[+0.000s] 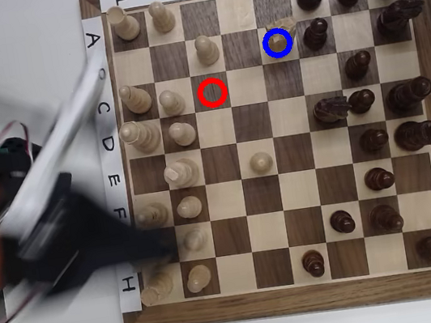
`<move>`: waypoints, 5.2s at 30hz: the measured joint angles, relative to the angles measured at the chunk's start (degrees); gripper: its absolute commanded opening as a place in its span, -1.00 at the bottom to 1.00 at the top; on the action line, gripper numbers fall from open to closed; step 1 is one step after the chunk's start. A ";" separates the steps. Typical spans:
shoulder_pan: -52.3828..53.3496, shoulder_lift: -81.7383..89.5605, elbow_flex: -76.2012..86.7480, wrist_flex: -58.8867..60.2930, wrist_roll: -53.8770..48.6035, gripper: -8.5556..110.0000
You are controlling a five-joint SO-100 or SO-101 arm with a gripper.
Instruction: Move the piece to destination
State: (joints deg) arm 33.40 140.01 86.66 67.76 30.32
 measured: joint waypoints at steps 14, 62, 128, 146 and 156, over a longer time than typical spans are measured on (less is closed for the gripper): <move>39.55 9.32 20.48 2.90 -18.28 -0.86; 58.18 52.29 89.21 -2.64 -24.87 -0.86; 58.80 52.65 89.65 -3.34 -29.36 -0.86; 58.80 52.65 89.65 -3.34 -29.44 -0.86; 58.80 52.65 89.65 -3.34 -29.44 -0.86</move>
State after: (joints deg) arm 92.20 192.66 176.31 64.42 0.88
